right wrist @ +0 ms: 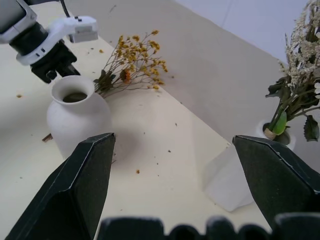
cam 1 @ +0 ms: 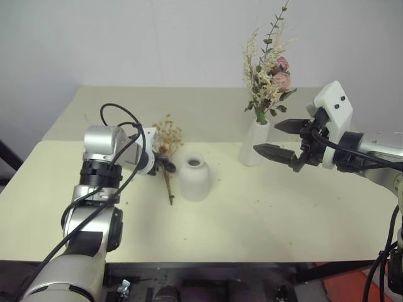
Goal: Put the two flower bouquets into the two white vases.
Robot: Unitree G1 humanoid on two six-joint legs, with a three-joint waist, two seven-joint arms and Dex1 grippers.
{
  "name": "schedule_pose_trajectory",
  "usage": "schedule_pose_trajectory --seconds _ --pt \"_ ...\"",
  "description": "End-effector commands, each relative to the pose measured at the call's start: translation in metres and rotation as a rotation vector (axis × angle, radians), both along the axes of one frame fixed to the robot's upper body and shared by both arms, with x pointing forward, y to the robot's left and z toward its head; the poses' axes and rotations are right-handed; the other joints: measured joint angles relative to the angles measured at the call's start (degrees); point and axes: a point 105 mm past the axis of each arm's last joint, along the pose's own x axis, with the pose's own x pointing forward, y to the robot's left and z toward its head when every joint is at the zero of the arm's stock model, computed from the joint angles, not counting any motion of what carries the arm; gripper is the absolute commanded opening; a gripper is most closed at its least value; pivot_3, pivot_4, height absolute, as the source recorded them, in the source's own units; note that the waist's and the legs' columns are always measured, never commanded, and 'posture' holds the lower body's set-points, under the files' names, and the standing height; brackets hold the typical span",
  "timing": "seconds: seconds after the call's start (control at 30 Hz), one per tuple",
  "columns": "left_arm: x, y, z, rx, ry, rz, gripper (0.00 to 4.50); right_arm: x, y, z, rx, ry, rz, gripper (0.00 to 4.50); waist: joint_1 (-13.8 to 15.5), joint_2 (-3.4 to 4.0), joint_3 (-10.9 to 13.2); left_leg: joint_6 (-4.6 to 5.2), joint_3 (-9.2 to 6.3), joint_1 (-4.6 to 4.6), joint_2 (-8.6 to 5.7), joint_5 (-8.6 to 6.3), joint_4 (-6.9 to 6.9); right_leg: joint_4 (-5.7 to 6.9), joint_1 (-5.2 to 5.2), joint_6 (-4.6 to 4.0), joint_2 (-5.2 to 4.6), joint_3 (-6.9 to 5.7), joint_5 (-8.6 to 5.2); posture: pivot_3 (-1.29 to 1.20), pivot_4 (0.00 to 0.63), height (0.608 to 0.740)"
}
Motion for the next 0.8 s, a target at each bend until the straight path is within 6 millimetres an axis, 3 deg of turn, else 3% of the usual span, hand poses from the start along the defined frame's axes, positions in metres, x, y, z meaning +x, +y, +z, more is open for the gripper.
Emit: schedule_pose_trajectory --seconds 0.03,0.17,0.47,0.53,0.7,0.8 --pt "0.013 -0.006 0.014 -0.012 -0.065 0.001 4.5 -0.003 -0.004 0.01 -0.007 -0.049 -0.027 4.46 -0.03 0.0 0.0 0.0 0.0 -0.01 0.0 0.0 0.0 -0.01 0.0 -0.01 0.0 0.0 0.0 0.0 0.15 0.74" --pt "0.017 -0.011 0.01 -0.032 -0.049 0.005 3.62 -0.001 -0.005 0.009 -0.011 -0.05 -0.041 4.5 -0.01 0.0 0.0 0.0 0.0 -0.03 -0.01 0.0 0.0 -0.01 -0.01 -0.03 -0.01 0.0 0.02 0.0 0.15 0.74" --pt "0.019 -0.007 0.003 -0.054 0.0 0.05 0.55 0.002 -0.009 0.008 -0.011 -0.049 -0.075 4.5 -0.1 0.0 0.0 0.0 0.0 -0.02 -0.01 0.0 0.0 0.01 -0.02 0.01 -0.01 0.0 0.0 0.0 0.15 0.74" --pt "0.021 -0.005 0.004 -0.041 -0.015 0.06 0.04 0.002 -0.009 0.008 -0.011 -0.048 -0.077 4.5 -0.08 0.0 0.0 0.0 0.0 -0.01 -0.01 0.0 0.0 0.01 -0.02 0.02 -0.01 0.0 0.0 0.0 0.15 0.74" --pt "0.035 0.018 0.008 0.11 -0.145 0.169 0.04 0.003 -0.01 0.007 -0.01 -0.051 -0.087 4.5 -0.12 0.0 0.0 0.0 0.0 -0.01 -0.01 0.0 0.0 0.01 -0.02 0.0 -0.01 0.0 0.01 0.0 0.15 0.74" --pt "0.047 0.028 0.032 0.051 -0.297 0.267 0.04 0.003 -0.011 0.007 -0.01 -0.057 -0.094 4.5 -0.1 -0.01 0.0 0.0 0.0 0.0 0.0 0.0 -0.01 0.03 -0.02 -0.02 -0.01 0.01 0.02 0.0 0.15 0.74"
